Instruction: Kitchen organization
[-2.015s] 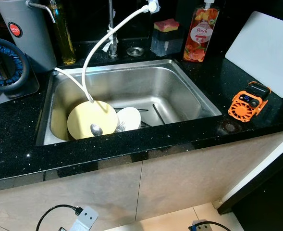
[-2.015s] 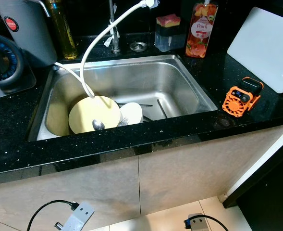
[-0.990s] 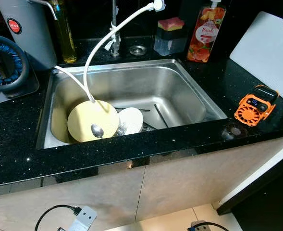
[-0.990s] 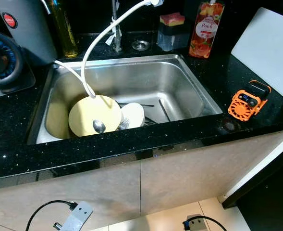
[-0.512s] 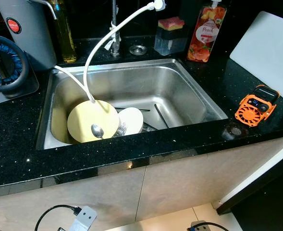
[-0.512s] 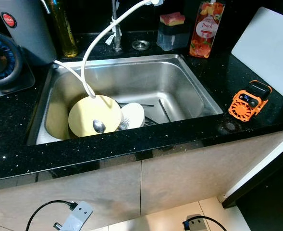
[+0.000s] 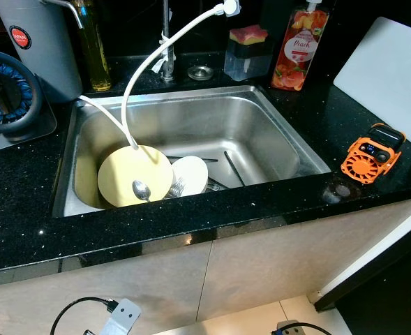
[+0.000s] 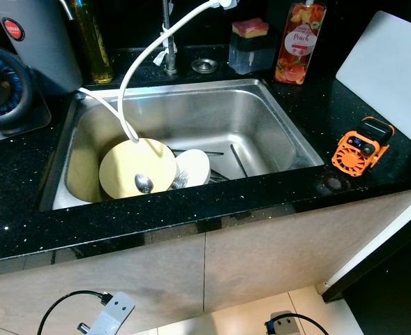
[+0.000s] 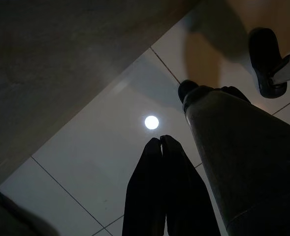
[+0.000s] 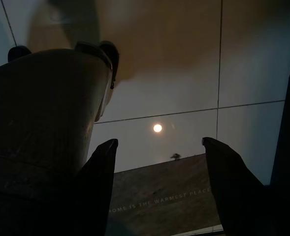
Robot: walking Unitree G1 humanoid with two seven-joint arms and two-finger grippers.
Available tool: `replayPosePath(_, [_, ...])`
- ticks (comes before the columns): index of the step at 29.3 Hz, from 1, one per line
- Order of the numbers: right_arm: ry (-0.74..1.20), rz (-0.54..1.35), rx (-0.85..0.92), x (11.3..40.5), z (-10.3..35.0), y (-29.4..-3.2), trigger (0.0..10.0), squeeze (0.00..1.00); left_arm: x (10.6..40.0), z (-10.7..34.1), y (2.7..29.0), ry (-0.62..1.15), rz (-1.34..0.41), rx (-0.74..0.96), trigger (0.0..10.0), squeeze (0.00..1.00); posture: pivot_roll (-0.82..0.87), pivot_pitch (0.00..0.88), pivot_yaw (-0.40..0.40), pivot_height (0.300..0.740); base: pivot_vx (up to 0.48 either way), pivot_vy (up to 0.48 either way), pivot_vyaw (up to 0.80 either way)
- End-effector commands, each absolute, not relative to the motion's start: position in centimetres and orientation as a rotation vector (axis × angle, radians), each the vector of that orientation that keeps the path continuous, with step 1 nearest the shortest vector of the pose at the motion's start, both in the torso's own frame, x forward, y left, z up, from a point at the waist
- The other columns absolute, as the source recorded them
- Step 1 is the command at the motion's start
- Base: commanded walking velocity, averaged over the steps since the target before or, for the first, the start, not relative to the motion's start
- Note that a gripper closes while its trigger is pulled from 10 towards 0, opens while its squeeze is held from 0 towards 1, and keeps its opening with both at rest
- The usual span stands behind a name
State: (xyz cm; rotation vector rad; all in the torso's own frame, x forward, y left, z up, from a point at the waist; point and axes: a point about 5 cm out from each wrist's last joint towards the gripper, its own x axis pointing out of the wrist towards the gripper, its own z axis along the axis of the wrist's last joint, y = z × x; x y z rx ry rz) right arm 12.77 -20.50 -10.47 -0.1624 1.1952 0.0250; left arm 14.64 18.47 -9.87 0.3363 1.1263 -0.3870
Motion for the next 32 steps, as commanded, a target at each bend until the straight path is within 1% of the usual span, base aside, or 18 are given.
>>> replayPosePath(1, [1.22, 0.031, -0.156, 12.2, -10.68, -20.36, 10.0, 0.0, 8.93, -11.76, 17.29, 1.331, -0.442, 0.294, 10.0, 0.0, 0.13, 0.072, -0.08, 0.74, 0.0, 0.0, 0.0])
replayPosePath(22, [1.219, 0.024, -0.157, 12.28, -10.63, -20.51, 10.0, 0.0, 9.02, -11.74, 17.11, 1.329, -0.449, 0.288, 10.0, 0.0, 0.1, 0.065, -0.075, 0.74, 0.0, 0.0, 0.0])
replayPosePath(32, [1.217, -0.012, -0.133, 12.29, -10.62, -20.61, 10.0, 0.0, 9.14, -11.71, 17.0, 1.333, -0.494, 0.319, 10.0, 0.0, 0.04, 0.065, -0.041, 0.74, 0.0, 0.0, 0.0])
